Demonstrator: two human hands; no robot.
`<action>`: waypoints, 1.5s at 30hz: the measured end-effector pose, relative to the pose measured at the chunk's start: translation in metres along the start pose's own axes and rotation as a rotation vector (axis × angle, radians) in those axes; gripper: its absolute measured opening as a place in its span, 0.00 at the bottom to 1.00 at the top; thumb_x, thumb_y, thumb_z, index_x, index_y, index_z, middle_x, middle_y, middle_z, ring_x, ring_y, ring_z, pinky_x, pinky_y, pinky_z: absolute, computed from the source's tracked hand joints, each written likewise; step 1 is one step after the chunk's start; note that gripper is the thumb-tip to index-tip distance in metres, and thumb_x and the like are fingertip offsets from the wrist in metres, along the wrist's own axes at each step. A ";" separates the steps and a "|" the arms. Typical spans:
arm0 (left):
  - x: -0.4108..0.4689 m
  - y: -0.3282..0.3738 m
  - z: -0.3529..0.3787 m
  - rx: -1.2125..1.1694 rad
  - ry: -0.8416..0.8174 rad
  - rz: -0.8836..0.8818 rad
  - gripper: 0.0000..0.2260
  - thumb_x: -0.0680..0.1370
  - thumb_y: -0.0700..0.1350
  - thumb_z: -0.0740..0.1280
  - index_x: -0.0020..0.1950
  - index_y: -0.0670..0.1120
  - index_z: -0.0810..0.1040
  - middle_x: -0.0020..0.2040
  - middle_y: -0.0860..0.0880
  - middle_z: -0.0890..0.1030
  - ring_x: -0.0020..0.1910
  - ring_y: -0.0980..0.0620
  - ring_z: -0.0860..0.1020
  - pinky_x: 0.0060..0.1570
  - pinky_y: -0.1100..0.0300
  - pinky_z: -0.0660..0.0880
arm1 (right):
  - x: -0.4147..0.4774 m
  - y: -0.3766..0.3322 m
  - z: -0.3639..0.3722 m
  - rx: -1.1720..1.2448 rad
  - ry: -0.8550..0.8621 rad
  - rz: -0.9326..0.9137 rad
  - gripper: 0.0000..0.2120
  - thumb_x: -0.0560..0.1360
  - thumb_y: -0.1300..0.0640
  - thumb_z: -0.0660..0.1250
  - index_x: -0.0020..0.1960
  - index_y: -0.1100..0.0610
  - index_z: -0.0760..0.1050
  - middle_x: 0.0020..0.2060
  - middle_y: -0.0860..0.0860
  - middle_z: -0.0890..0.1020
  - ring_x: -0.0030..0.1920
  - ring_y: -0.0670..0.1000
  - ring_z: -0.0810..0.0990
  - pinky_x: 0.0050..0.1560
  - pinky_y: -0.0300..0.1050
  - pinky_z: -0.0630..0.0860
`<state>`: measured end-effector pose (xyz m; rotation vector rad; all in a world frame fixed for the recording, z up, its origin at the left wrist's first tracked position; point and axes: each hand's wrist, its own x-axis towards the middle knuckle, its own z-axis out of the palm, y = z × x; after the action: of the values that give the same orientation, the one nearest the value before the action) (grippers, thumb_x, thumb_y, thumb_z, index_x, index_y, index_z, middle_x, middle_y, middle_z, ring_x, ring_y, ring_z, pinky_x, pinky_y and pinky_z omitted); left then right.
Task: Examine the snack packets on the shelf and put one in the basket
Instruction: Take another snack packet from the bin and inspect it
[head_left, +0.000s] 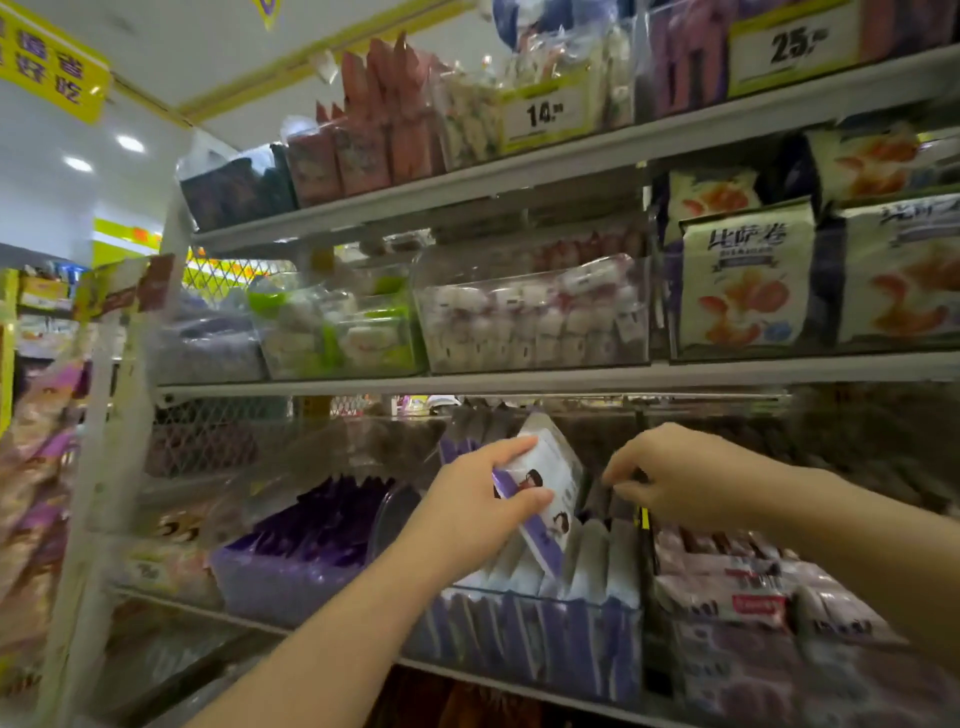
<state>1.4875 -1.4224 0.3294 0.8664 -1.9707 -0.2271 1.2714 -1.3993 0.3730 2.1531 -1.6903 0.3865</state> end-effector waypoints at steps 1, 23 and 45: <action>0.011 -0.002 0.004 -0.009 -0.021 -0.010 0.24 0.76 0.49 0.70 0.71 0.55 0.71 0.68 0.57 0.75 0.66 0.59 0.72 0.63 0.67 0.66 | 0.010 0.006 0.002 -0.053 -0.031 0.001 0.12 0.76 0.54 0.60 0.53 0.50 0.80 0.50 0.47 0.84 0.48 0.50 0.81 0.51 0.49 0.79; 0.108 -0.049 0.078 0.486 -0.296 0.236 0.10 0.77 0.48 0.61 0.57 0.53 0.76 0.57 0.47 0.81 0.56 0.43 0.78 0.56 0.52 0.76 | 0.072 0.045 0.025 0.352 0.139 -0.200 0.22 0.69 0.55 0.72 0.62 0.46 0.74 0.54 0.44 0.81 0.54 0.41 0.78 0.54 0.36 0.75; 0.113 -0.081 0.070 1.007 -0.370 0.615 0.22 0.79 0.41 0.58 0.73 0.54 0.68 0.73 0.47 0.69 0.74 0.43 0.62 0.75 0.50 0.47 | 0.107 0.043 0.041 0.138 -0.034 -0.089 0.43 0.65 0.45 0.77 0.73 0.44 0.58 0.70 0.46 0.70 0.67 0.50 0.70 0.66 0.47 0.69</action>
<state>1.4339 -1.5691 0.3301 0.7722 -2.6030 1.1155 1.2547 -1.5195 0.3883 2.3364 -1.6220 0.4560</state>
